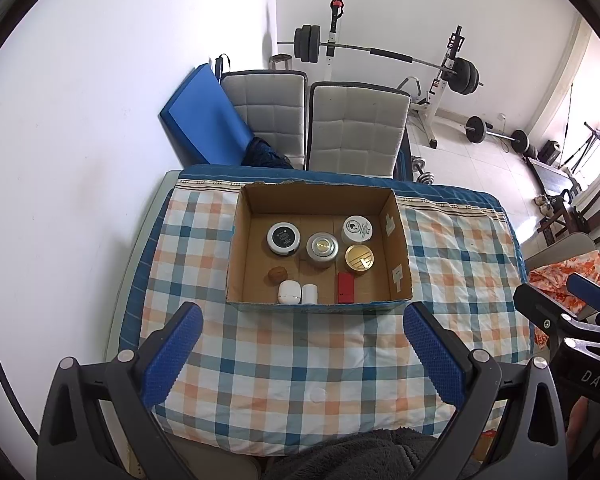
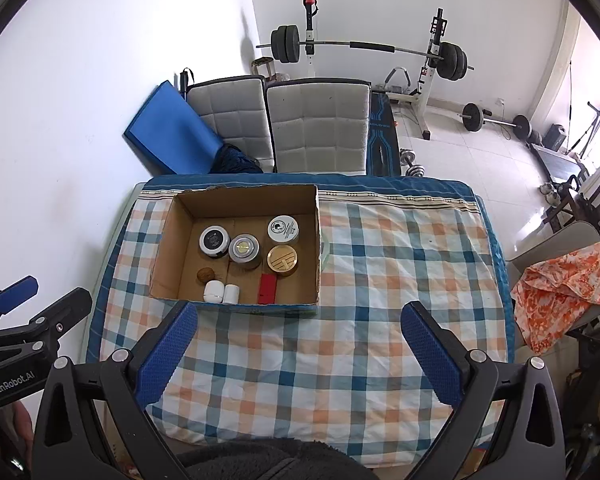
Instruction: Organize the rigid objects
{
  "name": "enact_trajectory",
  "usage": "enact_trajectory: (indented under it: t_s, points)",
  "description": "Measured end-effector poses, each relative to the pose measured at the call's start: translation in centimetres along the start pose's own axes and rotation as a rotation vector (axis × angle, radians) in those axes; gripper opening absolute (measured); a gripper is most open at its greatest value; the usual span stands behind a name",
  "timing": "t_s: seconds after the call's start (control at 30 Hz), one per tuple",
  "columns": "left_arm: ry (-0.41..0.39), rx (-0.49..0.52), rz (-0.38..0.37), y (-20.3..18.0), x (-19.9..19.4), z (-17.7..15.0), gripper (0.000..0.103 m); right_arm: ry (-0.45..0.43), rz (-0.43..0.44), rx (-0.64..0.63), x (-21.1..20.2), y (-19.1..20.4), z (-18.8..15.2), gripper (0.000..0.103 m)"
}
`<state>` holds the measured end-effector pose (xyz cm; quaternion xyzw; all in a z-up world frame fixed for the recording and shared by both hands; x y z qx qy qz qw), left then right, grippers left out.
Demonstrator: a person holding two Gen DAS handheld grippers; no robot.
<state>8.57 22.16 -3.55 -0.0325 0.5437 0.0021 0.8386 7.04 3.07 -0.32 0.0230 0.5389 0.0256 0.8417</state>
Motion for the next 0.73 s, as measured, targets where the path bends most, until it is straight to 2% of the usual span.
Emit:
enact_trajectory:
  t_s: [0.73]
  points:
    - [-0.015,0.022,0.0,-0.6,-0.3,0.8,0.103,-0.023,-0.031,0.028,-0.5,-1.2,0.3,0.103]
Point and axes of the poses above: each gripper's, at about its wrist camera, not at the fingertips, and x roughly the way its jaws point, y to its left, z to its top, the point moved 10 cm from there along x, roughly the way its jaws point, and after that the axes turned 4 degrees about y, right-handed, at the moved point
